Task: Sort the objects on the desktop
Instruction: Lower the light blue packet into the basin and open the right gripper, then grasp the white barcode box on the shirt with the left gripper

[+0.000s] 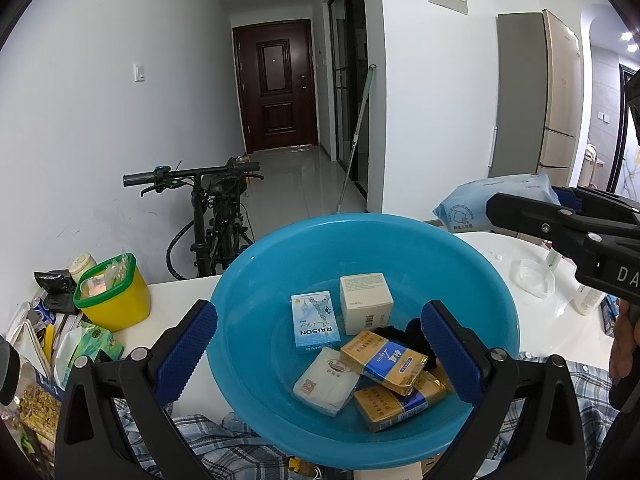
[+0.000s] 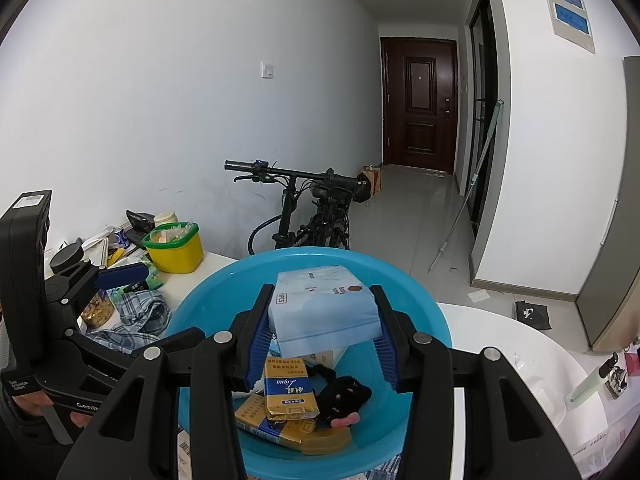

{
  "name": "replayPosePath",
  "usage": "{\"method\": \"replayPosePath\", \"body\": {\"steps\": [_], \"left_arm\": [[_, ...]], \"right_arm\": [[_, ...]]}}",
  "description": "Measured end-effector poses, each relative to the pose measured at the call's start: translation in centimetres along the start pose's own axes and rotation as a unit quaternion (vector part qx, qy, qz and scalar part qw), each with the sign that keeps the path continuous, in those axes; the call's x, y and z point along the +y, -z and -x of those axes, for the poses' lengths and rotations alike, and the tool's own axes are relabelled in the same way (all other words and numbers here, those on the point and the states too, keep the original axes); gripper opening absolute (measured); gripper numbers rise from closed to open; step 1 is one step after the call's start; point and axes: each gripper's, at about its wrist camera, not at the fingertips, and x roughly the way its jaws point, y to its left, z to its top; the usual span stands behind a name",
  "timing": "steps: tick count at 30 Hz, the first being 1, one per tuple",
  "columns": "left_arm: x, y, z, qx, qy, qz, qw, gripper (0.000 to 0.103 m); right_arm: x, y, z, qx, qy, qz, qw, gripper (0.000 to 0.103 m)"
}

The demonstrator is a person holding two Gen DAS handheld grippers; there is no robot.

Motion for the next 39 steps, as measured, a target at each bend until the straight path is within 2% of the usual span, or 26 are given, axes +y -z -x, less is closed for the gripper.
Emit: {"method": "replayPosePath", "body": {"steps": [28,30,31,32,39], "left_arm": [[0.2,-0.4,0.5,-0.005,0.0,0.006,1.0,0.103],[0.4,-0.4,0.5,-0.006,-0.001,0.009,0.9999,0.103],[0.4,-0.4,0.5,-0.005,0.0,0.01,0.9999,0.103],[0.4,-0.5,0.5,-0.005,0.0,0.01,0.9999,0.103],[0.5,-0.5,0.5,-0.005,0.0,0.009,0.9999,0.103]], "right_arm": [[-0.2,0.2,-0.5,0.014,0.004,0.003,1.0,0.044],[-0.2,0.2,-0.6,0.015,0.01,0.003,1.0,0.067],[-0.1,0.3,-0.7,0.016,0.015,0.005,1.0,0.095],[0.0,0.3,-0.6,0.013,0.024,0.009,1.0,0.103],[0.0,0.3,-1.1,0.027,0.036,0.014,0.999,0.103]]}}
